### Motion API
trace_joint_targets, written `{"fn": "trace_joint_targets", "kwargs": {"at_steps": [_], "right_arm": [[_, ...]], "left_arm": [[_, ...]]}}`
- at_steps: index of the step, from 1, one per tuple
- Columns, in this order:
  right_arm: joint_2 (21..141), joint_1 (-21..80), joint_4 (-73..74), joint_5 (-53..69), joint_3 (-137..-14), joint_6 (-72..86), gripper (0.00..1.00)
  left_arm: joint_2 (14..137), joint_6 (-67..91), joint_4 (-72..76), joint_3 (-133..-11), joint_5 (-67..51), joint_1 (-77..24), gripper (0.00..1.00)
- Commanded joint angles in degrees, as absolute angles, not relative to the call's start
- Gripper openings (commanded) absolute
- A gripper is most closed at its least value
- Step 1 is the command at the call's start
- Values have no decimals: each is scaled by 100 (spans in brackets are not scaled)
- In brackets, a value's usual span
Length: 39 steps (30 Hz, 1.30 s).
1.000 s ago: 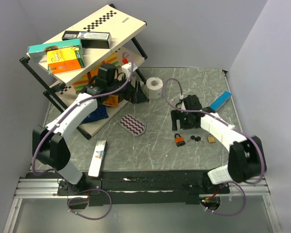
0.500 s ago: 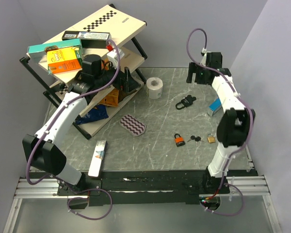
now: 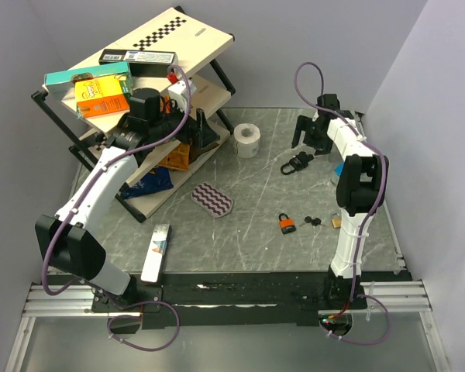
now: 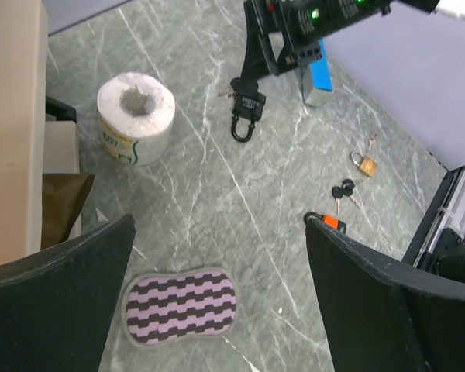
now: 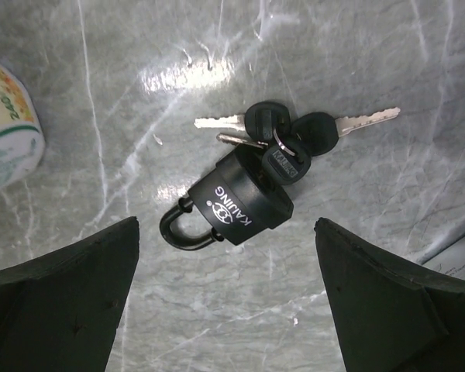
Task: Lock with the key
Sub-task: Adjust the lock at the center of the board.
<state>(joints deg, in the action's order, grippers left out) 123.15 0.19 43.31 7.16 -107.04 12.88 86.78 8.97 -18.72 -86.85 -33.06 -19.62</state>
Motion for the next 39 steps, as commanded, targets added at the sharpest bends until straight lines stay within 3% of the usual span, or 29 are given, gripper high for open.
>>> {"fn": "trace_joint_targets", "kwargs": {"at_steps": [1,14,22,28,39], "right_arm": [[12550,26,4359,493,-11109,1608,100],[12982,123,4175,255,-11206,1687,97],[12745,263,4026,527,-10617,1652,94],[12560,308,4377,966,-10460,1898,93],[11655,510,4562,2188,-8992,2102,91]], "left_arm": [[8411,686,-2179,-8727,-3270,-1951,96],[8306,510,-2250,-8649,-3032,-1942,96],[8288,466,-2259,-8560,-3006,-1916,96],[8314,562,-2215,-8517,-3067,-1846,96],[8341,589,-2224,-8472,-3129,-1819,96]]}}
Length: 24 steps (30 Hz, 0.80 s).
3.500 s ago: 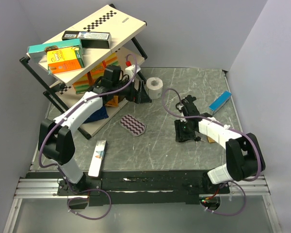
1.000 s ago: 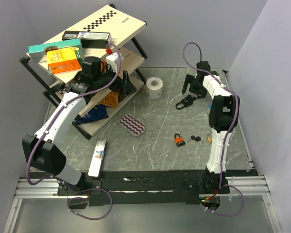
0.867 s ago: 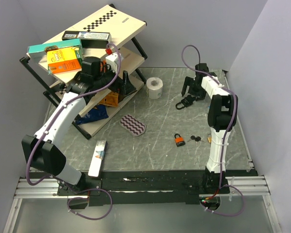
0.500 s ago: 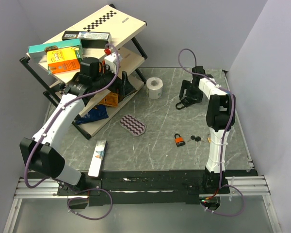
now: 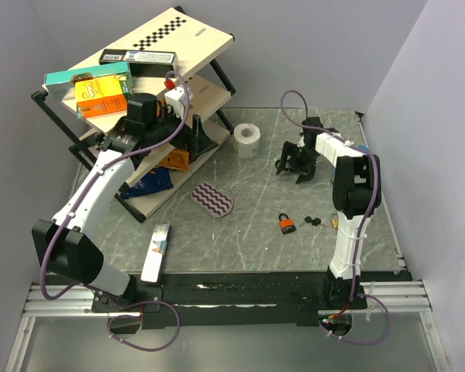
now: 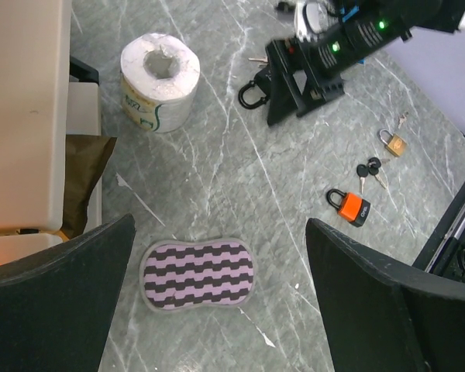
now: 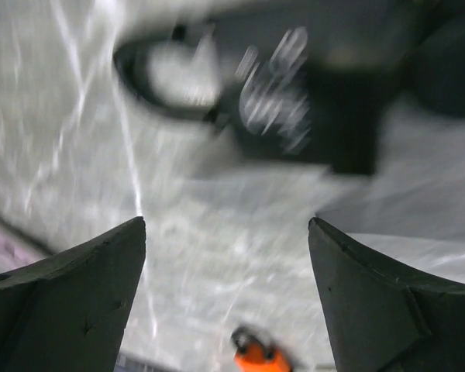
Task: Lock with the key
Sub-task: Adjust the lock at the center of the board.
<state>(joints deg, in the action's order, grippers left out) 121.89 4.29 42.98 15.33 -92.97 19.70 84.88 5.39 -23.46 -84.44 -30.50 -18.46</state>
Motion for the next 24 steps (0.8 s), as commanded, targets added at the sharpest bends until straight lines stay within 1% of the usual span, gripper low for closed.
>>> {"fn": "trace_joint_targets", "kwargs": {"at_steps": [1,5,7,8,9,10,11,13,14,16,17,20,23,24], "right_arm": [[11532,501,4544,2293,-8983,2005,91],[11303,335,4439,2460,-9376,820,93],[11303,159,4447,2697,-9623,-259,96],[11329,115,4552,2811,-9937,-1047,97],[11381,71,4605,2900,-10088,-1455,100],[11408,27,4649,3040,-10220,-1877,100],[11443,26,4780,3172,-10457,-2716,100],[11549,-140,4843,3296,-10704,-3477,100],[11592,-141,4895,3331,-10766,-4220,100],[11646,-158,5071,3655,-10811,-4997,100],[11654,-184,5123,3804,-10811,-5697,100],[11733,-176,5641,4279,-10942,-7043,100],[12118,-176,6090,4517,-11293,-7557,100],[12233,-184,6465,4561,-11424,-7680,100]], "left_arm": [[8332,571,-2232,-8481,-3146,-1819,96],[8358,440,-2329,-8534,-3331,-1811,96],[8393,317,-2425,-8587,-3506,-1811,96],[8420,282,-2469,-8613,-3559,-1811,96],[8472,255,-2557,-8683,-3629,-1802,96],[8490,229,-2601,-8710,-3743,-1802,96],[8516,220,-2636,-8736,-3805,-1802,96],[8552,220,-2689,-8763,-3910,-1802,96],[8552,202,-2707,-8771,-3937,-1802,96],[8561,159,-2768,-8789,-3981,-1802,96],[8561,141,-2786,-8815,-4016,-1802,96],[8613,62,-2918,-8885,-4122,-1802,96],[8640,79,-3023,-8903,-4218,-1802,96],[8631,97,-3032,-8895,-4245,-1802,96]]}}
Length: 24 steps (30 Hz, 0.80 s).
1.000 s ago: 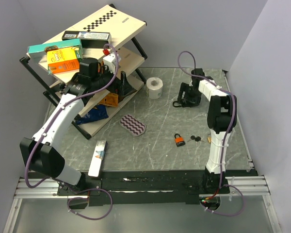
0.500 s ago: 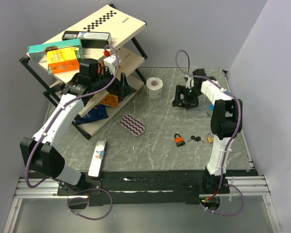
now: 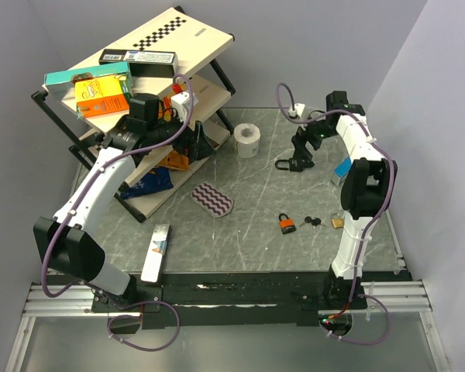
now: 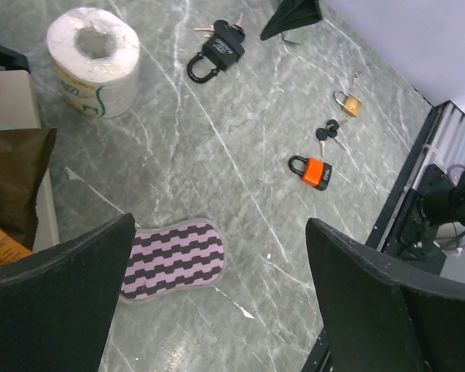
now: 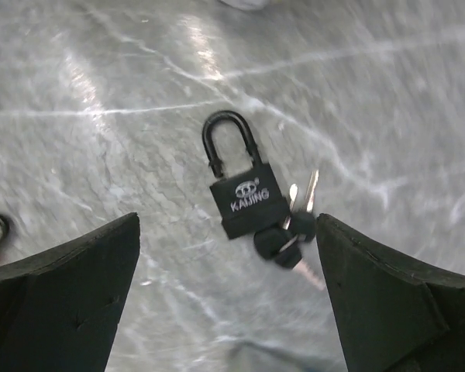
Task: Lock with the key
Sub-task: Adjust the lock at the center of the board, then pick up the lock from the center of the board.
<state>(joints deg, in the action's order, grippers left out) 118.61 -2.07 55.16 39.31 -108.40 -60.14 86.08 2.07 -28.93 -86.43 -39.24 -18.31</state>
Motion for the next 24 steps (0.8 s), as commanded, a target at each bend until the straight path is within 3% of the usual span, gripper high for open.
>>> {"fn": "trace_joint_targets", "kwargs": {"at_steps": [1,7,24], "right_arm": [[12365,-176,6765,4588,-11748,-8038,100],[13025,-176,7470,4343,-12340,-8550,100],[13860,-79,7278,3719,-12814,-8209,100]], "left_arm": [[8613,97,-3032,-8877,-4280,-1802,96],[8499,97,-3041,-8728,-4438,-1802,96],[8429,62,-3120,-8631,-4561,-1802,96]]}}
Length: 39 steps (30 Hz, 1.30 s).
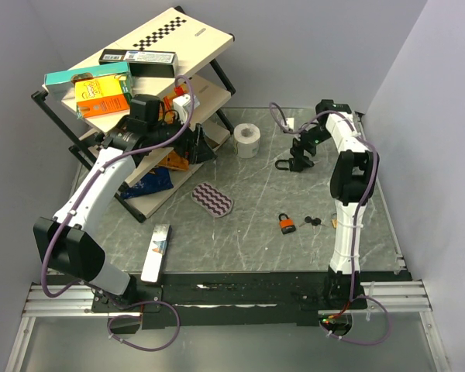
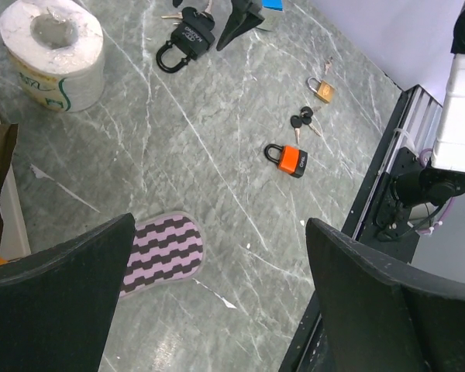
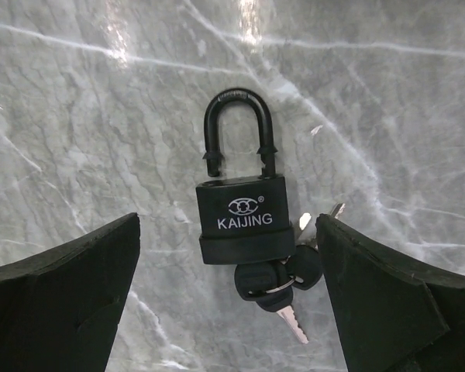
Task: Lock with the key
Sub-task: Pick up the lock from the center of the board.
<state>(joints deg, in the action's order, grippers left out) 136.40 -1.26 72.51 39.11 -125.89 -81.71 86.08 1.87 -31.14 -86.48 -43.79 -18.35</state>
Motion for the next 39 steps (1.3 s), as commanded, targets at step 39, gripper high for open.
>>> {"fn": "trace_joint_targets", "kwargs": {"at_steps": [39], "right_arm": [[12464,115,6865,3489,-10864,-10097,99]], "left_arm": [[8604,-299,-3199,-8657,-4755,-1802,96]]}}
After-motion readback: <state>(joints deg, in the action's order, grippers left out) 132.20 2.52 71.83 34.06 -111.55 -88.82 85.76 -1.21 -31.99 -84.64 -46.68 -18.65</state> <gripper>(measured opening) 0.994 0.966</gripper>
